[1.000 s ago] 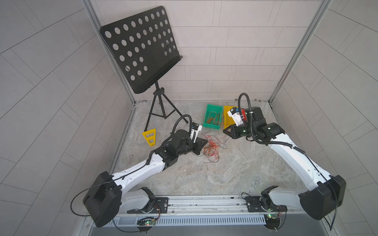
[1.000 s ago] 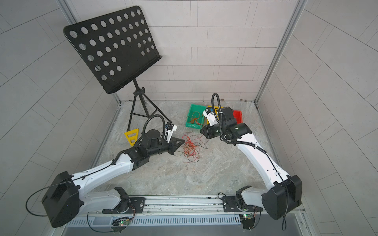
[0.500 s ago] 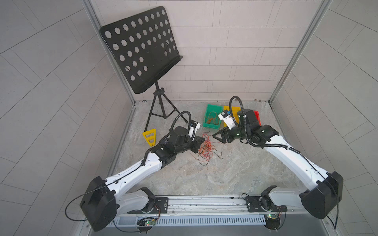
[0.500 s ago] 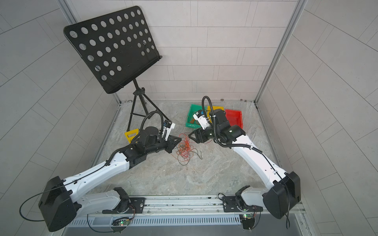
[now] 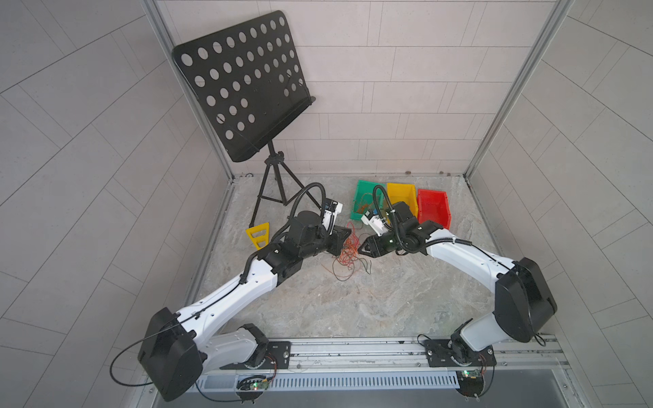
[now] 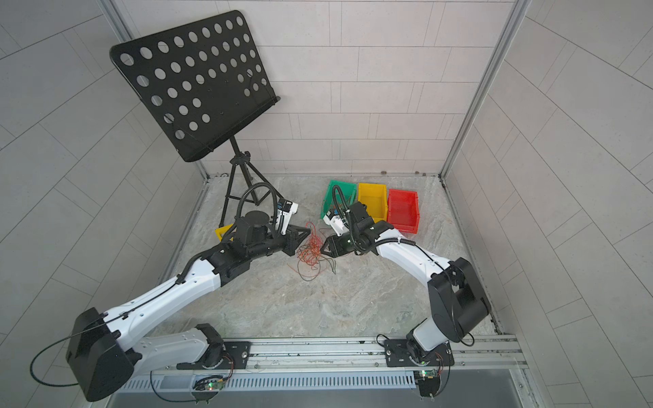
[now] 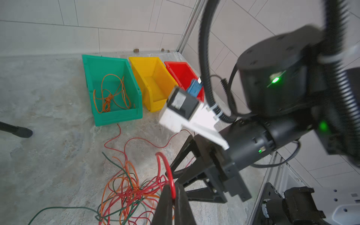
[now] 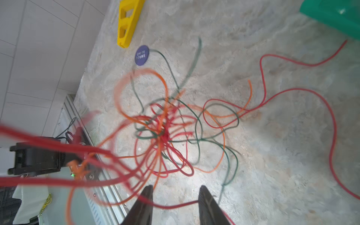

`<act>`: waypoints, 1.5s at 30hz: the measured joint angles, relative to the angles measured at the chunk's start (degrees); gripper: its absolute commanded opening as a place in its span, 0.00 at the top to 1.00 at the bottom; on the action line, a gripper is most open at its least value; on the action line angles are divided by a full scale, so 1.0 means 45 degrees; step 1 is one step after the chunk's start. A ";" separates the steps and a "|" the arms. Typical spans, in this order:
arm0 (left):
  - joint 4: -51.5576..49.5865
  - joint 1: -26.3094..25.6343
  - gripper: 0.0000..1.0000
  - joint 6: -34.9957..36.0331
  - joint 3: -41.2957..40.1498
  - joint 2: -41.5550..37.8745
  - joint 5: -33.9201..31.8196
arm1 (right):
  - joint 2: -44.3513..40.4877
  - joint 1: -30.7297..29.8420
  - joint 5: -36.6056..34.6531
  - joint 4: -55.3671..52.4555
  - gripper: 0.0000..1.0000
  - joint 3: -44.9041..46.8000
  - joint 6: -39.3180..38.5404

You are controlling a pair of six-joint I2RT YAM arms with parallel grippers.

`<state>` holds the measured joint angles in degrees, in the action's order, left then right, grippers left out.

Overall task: Untangle and sort cables by color
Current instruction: Untie the cable.

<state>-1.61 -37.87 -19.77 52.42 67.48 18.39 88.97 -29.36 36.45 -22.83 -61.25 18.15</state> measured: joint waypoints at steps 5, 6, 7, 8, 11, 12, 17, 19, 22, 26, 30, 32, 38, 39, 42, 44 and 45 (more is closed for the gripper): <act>0.0010 0.0282 1.00 -0.0015 0.0947 0.0005 0.0204 | 0.1239 0.0015 -0.0345 0.0209 0.64 0.0316 0.0073; 0.0015 0.0335 1.00 -0.0010 0.1093 0.0005 0.0238 | 0.1345 0.0039 -0.0427 0.0262 0.64 0.0403 0.0063; 0.0005 0.0340 1.00 0.0010 0.1185 0.0005 0.0243 | 0.1350 0.0073 -0.0476 0.0325 0.63 0.0520 0.0039; 0.0010 0.0364 1.00 0.0049 0.1258 0.0010 0.0238 | 0.1292 0.0121 -0.0505 0.0413 0.61 0.0675 0.0000; -0.0068 0.0418 1.00 0.0131 0.1277 0.0049 0.0121 | 0.0636 0.0461 -0.0525 0.0583 0.52 0.1166 -0.0243; -0.0117 0.0442 1.00 0.0170 0.1277 0.0092 0.0044 | 0.0228 0.0641 -0.0525 0.0554 0.47 0.1292 -0.0379; -0.0209 0.0534 1.00 0.0301 0.1195 0.0418 -0.0175 | -0.2186 0.1059 -0.0544 0.0311 0.36 0.1350 -0.1219; -0.0194 0.0554 1.00 0.0335 0.1078 0.0500 -0.0194 | -0.3060 0.1049 -0.0476 0.0282 0.35 0.1326 -0.1326; -0.0189 0.0554 1.00 0.0384 0.0831 0.0525 -0.0204 | -0.3959 0.1039 -0.0136 0.0583 0.37 0.1316 -0.1190; -0.0185 0.0554 1.00 0.0403 0.0593 0.0529 -0.0219 | -0.4104 0.0986 0.0622 0.1598 0.44 0.1273 -0.0500; -0.0165 0.0559 1.00 0.0374 0.0520 0.0568 -0.0248 | -0.3609 0.0306 0.0899 0.2220 0.48 0.1098 -0.0063; -0.0136 0.0554 1.00 0.0359 0.0520 0.0593 -0.0257 | -0.3327 -0.0073 0.0967 0.2458 0.48 0.1078 0.0049; -0.0083 0.0559 1.00 0.0233 0.0520 0.0753 -0.0330 | -0.2846 -0.0889 0.0165 0.2744 0.42 0.1054 -0.0039; -0.0083 0.0573 1.00 0.0199 0.0520 0.0777 -0.0325 | -0.2793 -0.0976 -0.0112 0.2739 0.42 0.1025 -0.0170; -0.0073 0.0583 1.00 0.0063 0.0520 0.0792 -0.0277 | -0.2545 -0.1161 -0.1078 0.2730 0.42 0.0821 -0.0709; -0.0039 0.0583 1.00 0.0015 0.0520 0.0792 -0.0228 | -0.2288 -0.1205 -0.1613 0.2720 0.43 0.0568 -0.1112; -0.0034 0.0583 1.00 0.0005 0.0520 0.0792 -0.0214 | -0.2166 -0.1219 -0.1749 0.2720 0.44 0.0457 -0.1253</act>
<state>-1.76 -35.24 -19.75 54.76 71.05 17.43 79.22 -34.85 28.58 -10.59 -59.20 12.51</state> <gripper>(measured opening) 0.060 0.578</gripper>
